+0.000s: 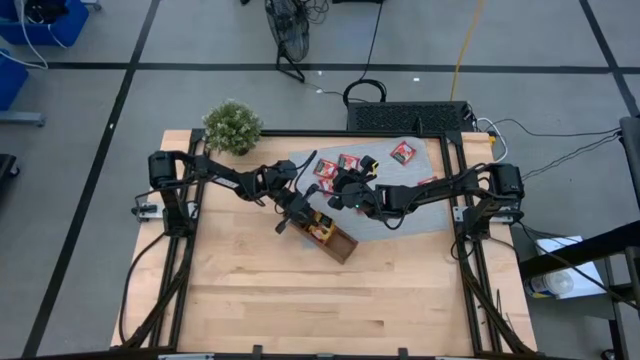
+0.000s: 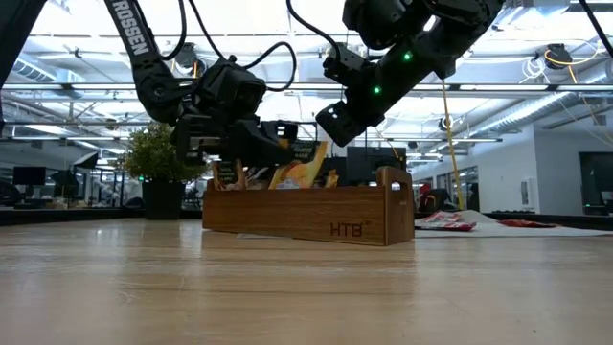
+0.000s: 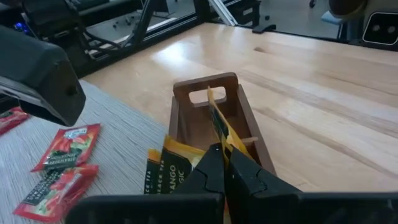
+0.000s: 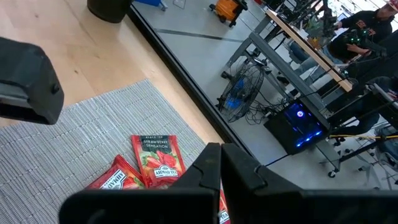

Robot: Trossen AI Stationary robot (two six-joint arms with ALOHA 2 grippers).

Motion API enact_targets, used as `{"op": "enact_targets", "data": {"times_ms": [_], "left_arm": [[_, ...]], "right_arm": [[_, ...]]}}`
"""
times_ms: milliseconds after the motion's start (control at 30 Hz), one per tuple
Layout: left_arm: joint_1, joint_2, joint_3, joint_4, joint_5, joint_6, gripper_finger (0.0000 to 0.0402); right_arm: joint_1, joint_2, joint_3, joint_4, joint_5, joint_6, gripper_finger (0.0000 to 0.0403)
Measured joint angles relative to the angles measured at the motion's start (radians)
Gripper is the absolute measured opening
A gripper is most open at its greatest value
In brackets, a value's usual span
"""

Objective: Pick & Place Tea
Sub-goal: Put the yellow tea bag into the middle section of the wooden organizer

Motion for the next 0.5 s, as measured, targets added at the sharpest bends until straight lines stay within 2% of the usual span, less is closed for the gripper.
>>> {"op": "enact_targets", "data": {"times_ms": [300,500], "left_arm": [[-0.001,0.000,-0.001,-0.046,-0.012,0.020,0.0003],[-0.012,0.000,-0.001,-0.043,-0.067,-0.061,0.0019]], "right_arm": [[0.000,0.000,0.000,-0.002,0.000,0.003,0.0000],[0.000,0.000,0.000,-0.002,0.000,0.003,0.0000]]}}
